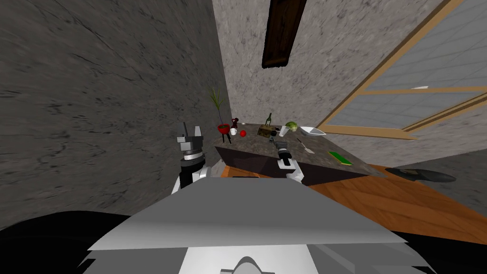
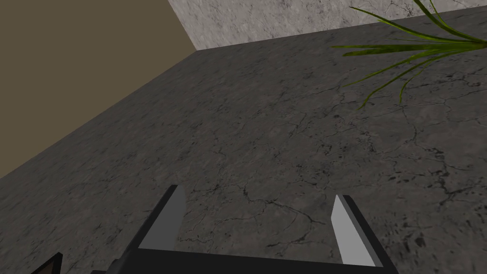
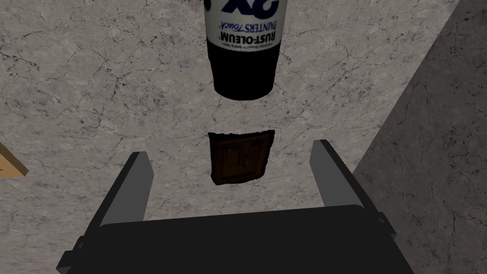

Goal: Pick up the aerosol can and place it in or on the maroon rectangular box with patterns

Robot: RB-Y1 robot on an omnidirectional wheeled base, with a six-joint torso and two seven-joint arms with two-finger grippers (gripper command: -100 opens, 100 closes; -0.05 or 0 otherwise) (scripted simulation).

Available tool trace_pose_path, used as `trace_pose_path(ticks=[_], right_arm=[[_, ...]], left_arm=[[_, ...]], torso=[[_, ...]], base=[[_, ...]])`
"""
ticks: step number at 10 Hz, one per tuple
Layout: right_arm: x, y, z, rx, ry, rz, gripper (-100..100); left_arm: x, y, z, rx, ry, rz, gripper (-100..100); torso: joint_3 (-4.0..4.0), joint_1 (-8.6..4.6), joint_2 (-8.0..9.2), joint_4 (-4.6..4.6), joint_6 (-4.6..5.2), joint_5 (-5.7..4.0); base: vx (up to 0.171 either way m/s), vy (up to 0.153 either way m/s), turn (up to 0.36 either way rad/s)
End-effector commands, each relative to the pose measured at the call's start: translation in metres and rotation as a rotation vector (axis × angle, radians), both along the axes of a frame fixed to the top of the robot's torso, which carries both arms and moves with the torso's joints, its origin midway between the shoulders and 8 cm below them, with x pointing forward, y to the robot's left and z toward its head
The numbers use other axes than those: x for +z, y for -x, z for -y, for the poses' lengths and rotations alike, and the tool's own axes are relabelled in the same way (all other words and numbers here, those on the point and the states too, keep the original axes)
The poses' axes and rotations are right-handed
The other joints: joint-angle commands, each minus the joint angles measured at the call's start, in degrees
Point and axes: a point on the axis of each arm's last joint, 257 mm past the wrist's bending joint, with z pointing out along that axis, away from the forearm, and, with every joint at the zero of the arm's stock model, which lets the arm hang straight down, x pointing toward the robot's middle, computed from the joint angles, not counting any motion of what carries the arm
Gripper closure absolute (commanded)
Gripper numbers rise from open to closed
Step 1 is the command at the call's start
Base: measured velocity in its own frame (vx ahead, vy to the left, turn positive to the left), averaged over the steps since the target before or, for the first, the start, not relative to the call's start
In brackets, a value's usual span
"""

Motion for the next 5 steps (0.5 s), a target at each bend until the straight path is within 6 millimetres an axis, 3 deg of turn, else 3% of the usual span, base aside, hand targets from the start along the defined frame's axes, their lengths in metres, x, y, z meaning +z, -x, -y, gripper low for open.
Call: trace_pose_path(ticks=[1,3,4,5], right_arm=[[-0.0002,-0.0043,0.0047,-0.011,0.032,-0.001,-100],[0.0031,-0.0088,0.009,-0.021,0.055,0.004,-100],[0.0023,-0.0076,0.0071,-0.018,0.048,0.003,-100],[0.0028,-0.008,0.0072,-0.018,0.051,0.004,0]], left_arm=[[0.0,0.0,0.0,0.0,0.0,0.0,0],[0.0,0.0,0.0,0.0,0.0,0.0,0],[0.0,0.0,0.0,0.0,0.0,0.0,0],[0.0,0.0,0.0,0.0,0.0,0.0,0]], torso=[[0.0,0.0,0.0,0.0,0.0,0.0],[-0.15,-0.11,-0.27,-0.06,0.01,-0.02],[-0.17,-0.12,-0.28,-0.07,0.01,-0.03],[0.01,-0.11,0.06,-0.02,0.03,-0.03]], base=[[0.182,0.007,0.068],[0.214,-0.005,0.058],[0.089,-0.003,0.011],[0.017,0.0,0.0]])
